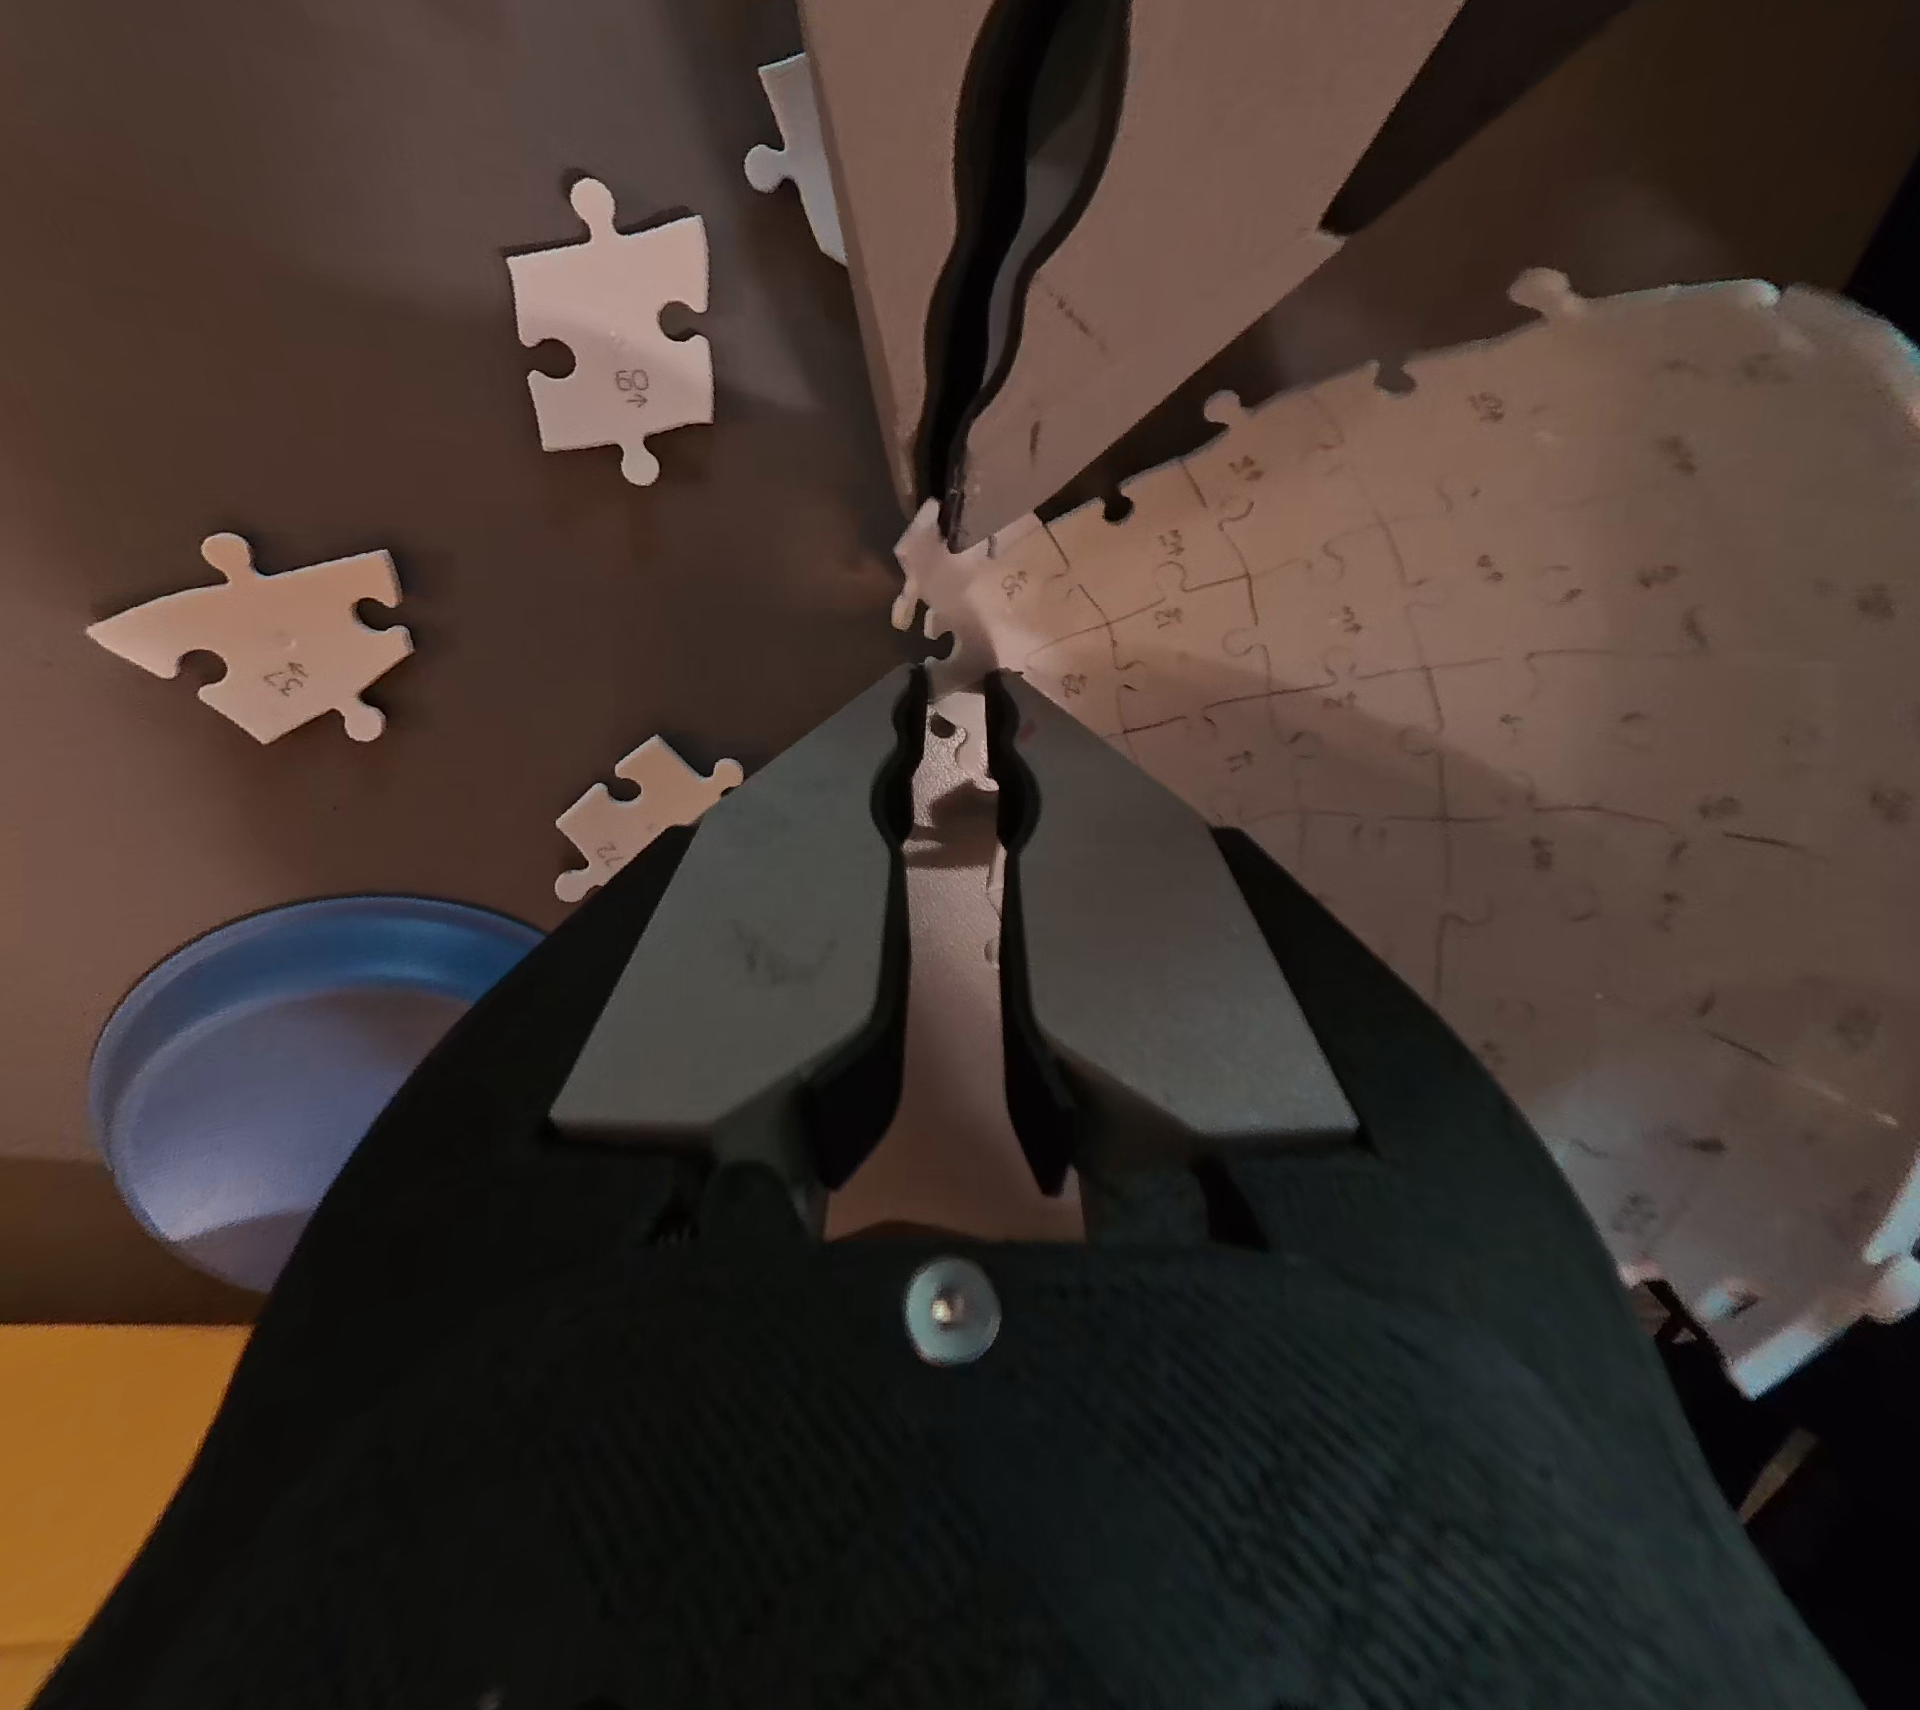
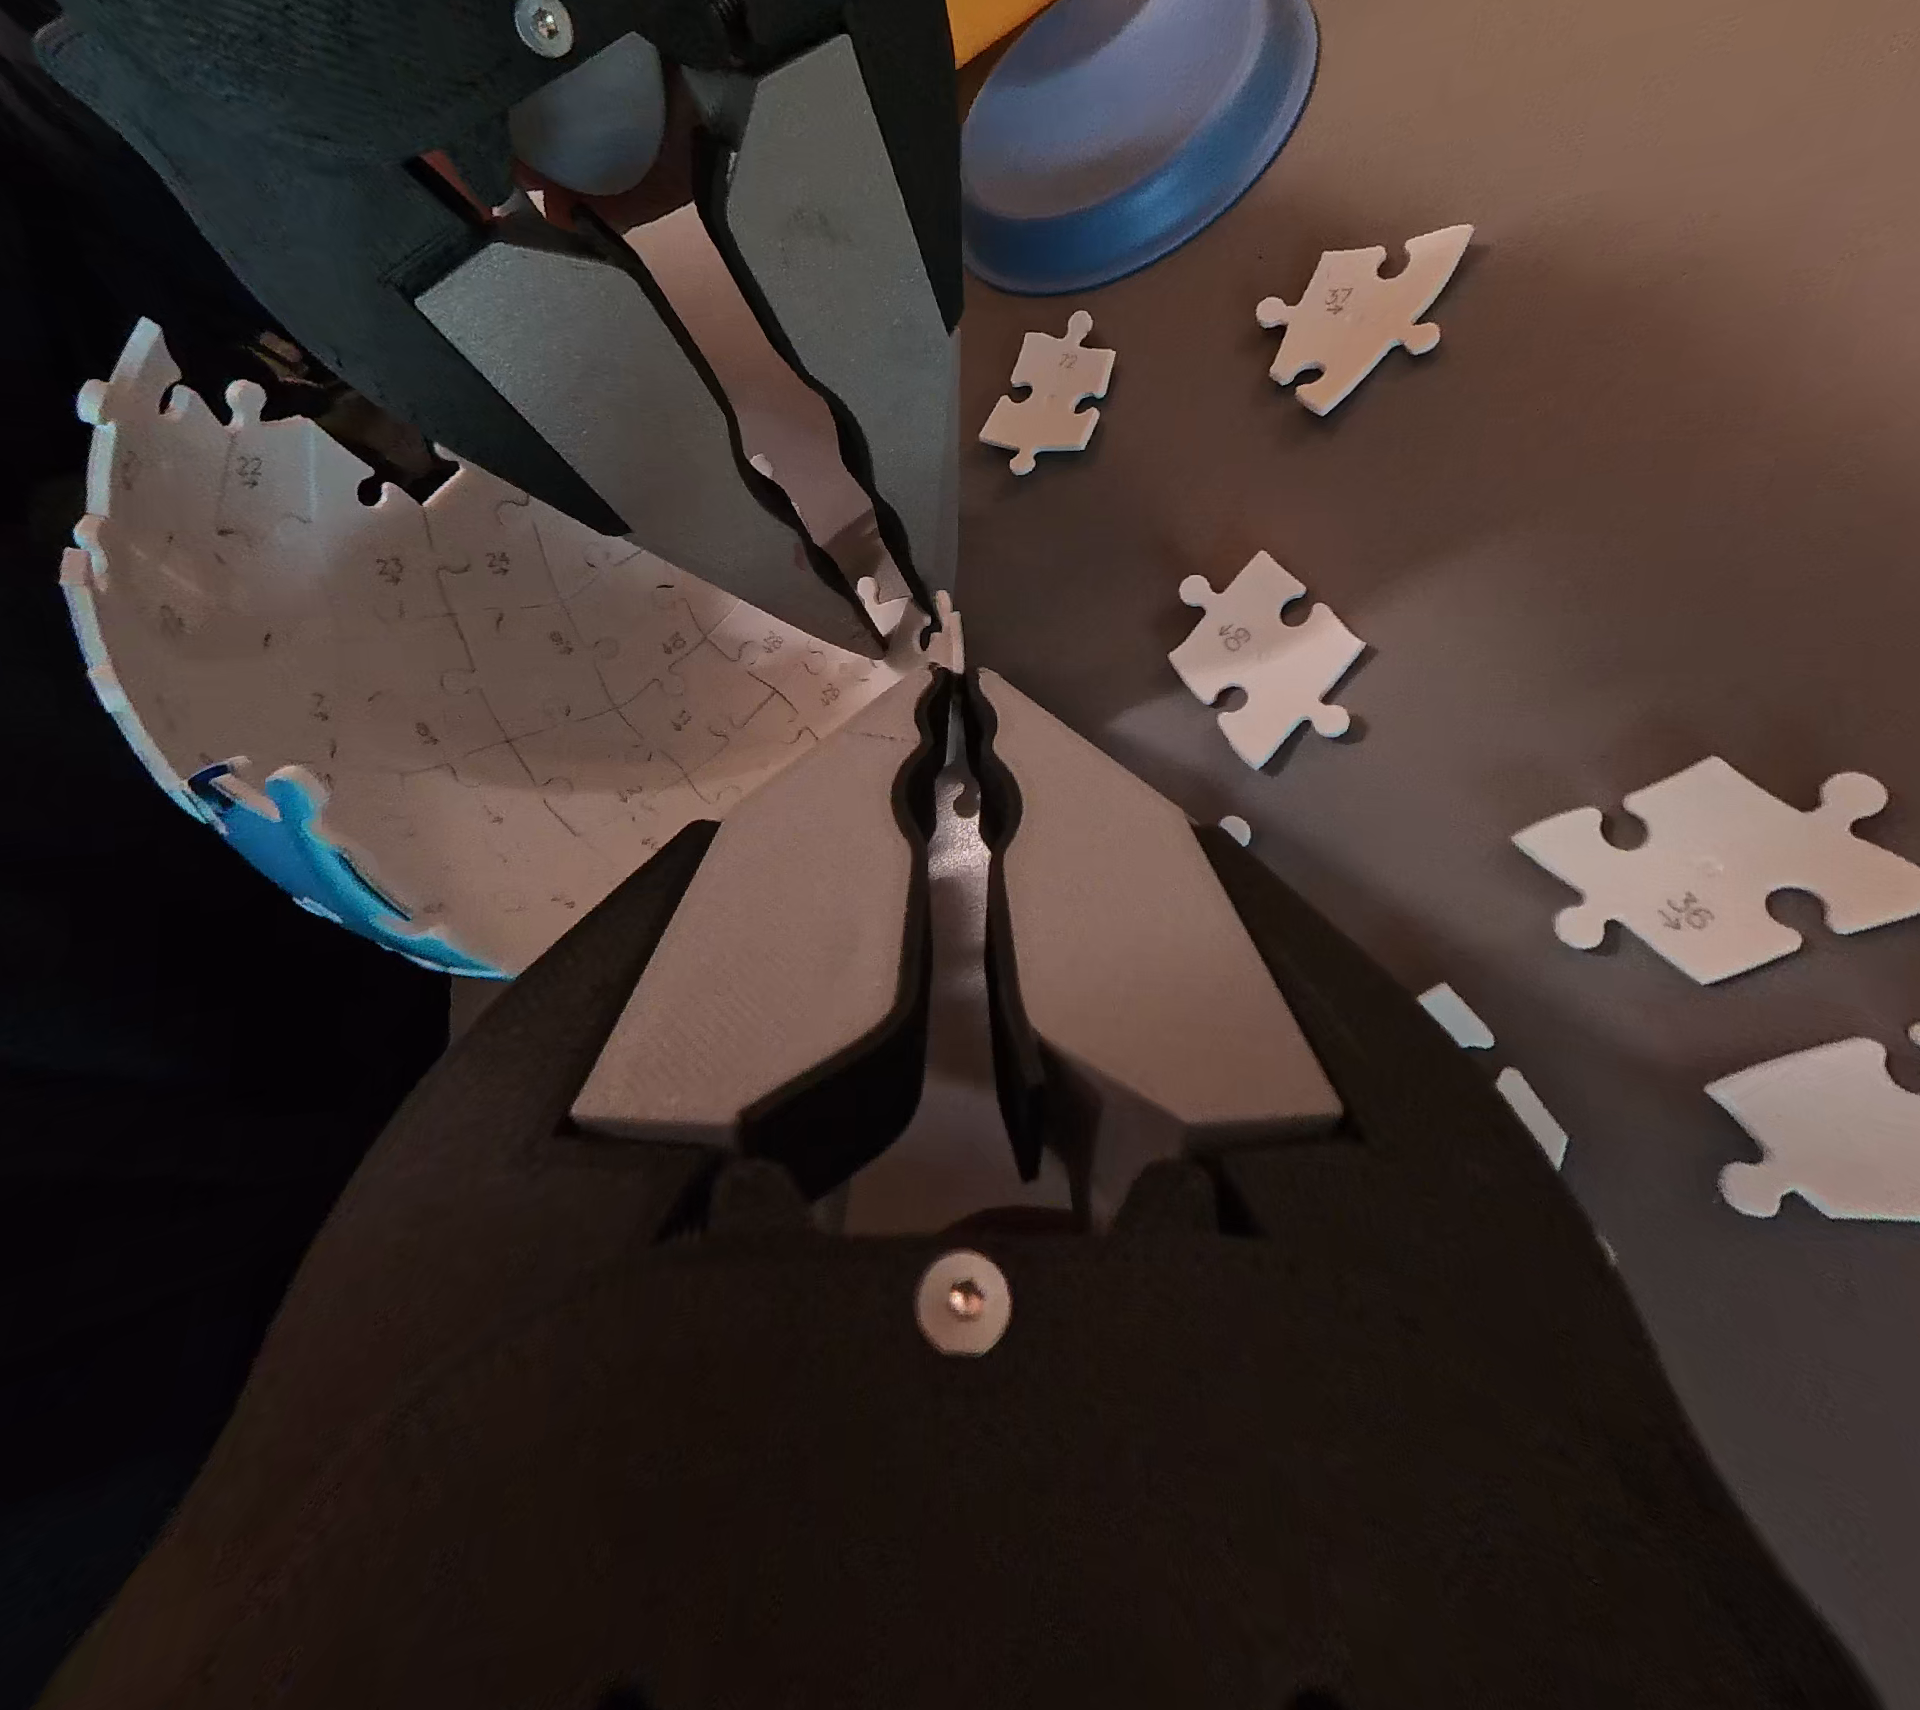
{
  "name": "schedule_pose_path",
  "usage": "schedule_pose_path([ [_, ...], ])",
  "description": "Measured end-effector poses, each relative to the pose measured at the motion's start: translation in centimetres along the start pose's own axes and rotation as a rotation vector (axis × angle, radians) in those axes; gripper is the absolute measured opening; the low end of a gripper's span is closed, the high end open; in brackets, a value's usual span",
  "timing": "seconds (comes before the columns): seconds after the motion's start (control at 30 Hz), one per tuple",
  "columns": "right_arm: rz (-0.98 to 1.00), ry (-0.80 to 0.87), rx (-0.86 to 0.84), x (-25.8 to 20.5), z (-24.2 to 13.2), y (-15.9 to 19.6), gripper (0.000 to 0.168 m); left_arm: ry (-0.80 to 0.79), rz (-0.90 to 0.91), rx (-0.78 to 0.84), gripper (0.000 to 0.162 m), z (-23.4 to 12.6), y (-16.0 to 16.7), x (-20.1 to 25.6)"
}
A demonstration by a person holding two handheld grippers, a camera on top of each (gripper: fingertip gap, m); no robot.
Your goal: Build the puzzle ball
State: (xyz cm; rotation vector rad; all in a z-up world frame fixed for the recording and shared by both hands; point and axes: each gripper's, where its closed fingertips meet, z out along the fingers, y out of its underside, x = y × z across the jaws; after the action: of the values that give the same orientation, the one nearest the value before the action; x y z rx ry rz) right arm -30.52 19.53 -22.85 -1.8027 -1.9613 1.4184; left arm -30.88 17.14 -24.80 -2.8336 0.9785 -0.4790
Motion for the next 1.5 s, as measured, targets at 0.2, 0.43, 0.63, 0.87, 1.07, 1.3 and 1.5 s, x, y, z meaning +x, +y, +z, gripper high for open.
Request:
schedule_pose_path([
  [0.2, 0.017, 0.004, -0.024, 0.34, 0.19, 0.12, 0.000, -0.003, 0.003, -0.005, 0.009, 0.00, -0.01, 0.01],
  [0.43, 0.009, 0.023, -0.038, 0.63, 0.33, 0.21, 0.001, 0.000, 0.000, -0.002, 0.009, 0.00, -0.06, 0.00],
  [0.63, -0.009, 0.036, -0.039, 0.52, 0.30, 0.15, 0.001, 0.006, -0.012, 0.014, 0.009, -0.01, -0.08, -0.01],
  [0.87, -0.049, 0.065, -0.045, 0.43, 0.22, 0.11, 0.000, 0.010, -0.031, 0.047, 0.009, 0.01, -0.37, -0.08],
  [1.07, -0.067, 0.083, -0.045, 0.43, 0.19, 0.09, 0.000, 0.016, -0.037, 0.054, 0.009, 0.02, -0.48, -0.12],
  [1.3, -0.074, 0.092, -0.045, 0.49, 0.21, 0.11, 0.000, 0.029, -0.047, 0.070, 0.008, 0.05, -0.69, -0.19],
  [1.5, -0.081, 0.098, -0.046, 0.50, 0.28, 0.08, 0.000, 0.033, -0.049, 0.075, 0.008, 0.05, -0.69, -0.19],
])
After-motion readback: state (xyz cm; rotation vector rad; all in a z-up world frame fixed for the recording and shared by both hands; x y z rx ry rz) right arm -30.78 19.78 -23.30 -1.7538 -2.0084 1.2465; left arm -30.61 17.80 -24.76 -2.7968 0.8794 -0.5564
